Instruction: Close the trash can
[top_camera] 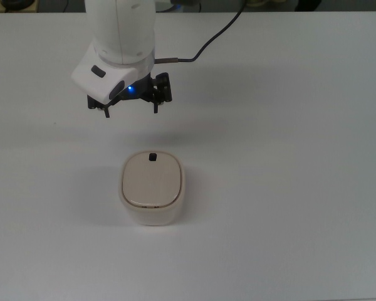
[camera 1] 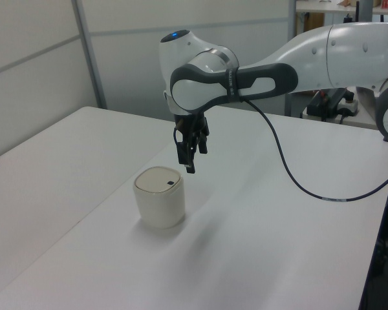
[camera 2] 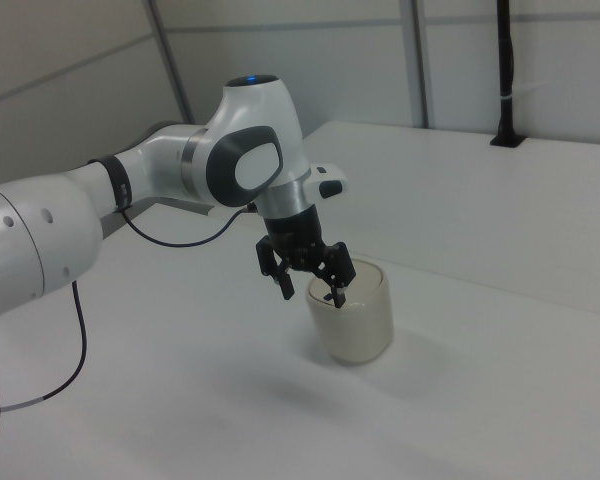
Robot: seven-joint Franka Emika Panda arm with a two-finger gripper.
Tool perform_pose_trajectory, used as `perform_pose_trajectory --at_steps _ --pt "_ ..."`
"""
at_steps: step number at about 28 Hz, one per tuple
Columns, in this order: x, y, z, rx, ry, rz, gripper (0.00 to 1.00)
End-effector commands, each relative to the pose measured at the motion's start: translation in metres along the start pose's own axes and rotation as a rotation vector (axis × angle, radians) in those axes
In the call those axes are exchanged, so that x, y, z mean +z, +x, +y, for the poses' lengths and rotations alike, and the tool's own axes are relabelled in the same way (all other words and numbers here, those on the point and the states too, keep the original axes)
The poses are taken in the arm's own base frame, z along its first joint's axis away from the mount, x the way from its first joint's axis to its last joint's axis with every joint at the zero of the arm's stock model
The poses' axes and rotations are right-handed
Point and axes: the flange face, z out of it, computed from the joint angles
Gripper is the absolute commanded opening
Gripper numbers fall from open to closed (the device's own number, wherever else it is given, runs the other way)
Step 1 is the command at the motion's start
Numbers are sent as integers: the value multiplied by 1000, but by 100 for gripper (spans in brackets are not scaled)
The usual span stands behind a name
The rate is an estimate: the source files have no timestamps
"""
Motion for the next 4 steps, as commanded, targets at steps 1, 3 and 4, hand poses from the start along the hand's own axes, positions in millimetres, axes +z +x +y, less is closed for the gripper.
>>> perform_pose_trajectory --at_steps 1,3,4 --pt "-3 -5 3 2 18 -12 100" --pt "-3 -5 2 1 18 -10 100" --pt "-3 -5 1 -1 19 -10 100"
